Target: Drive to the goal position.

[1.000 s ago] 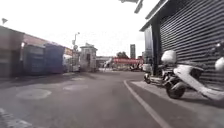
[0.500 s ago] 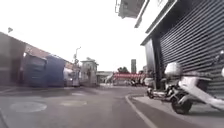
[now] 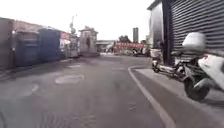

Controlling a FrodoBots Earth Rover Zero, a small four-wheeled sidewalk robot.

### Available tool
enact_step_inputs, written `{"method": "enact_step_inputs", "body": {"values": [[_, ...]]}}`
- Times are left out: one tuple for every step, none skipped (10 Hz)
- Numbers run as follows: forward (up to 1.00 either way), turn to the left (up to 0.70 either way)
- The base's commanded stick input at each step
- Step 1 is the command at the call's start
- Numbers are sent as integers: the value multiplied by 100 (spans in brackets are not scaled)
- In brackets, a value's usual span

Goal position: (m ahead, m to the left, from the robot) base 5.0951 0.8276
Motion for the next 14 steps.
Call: {"method": "enact_step_inputs", "body": {"values": [[45, 0], [45, 0], [45, 0], [45, 0], [45, 0], [45, 0], [45, 0], [45, 0], [45, 0], [45, 0], [45, 0], [45, 0], [45, 0], [45, 0]]}}
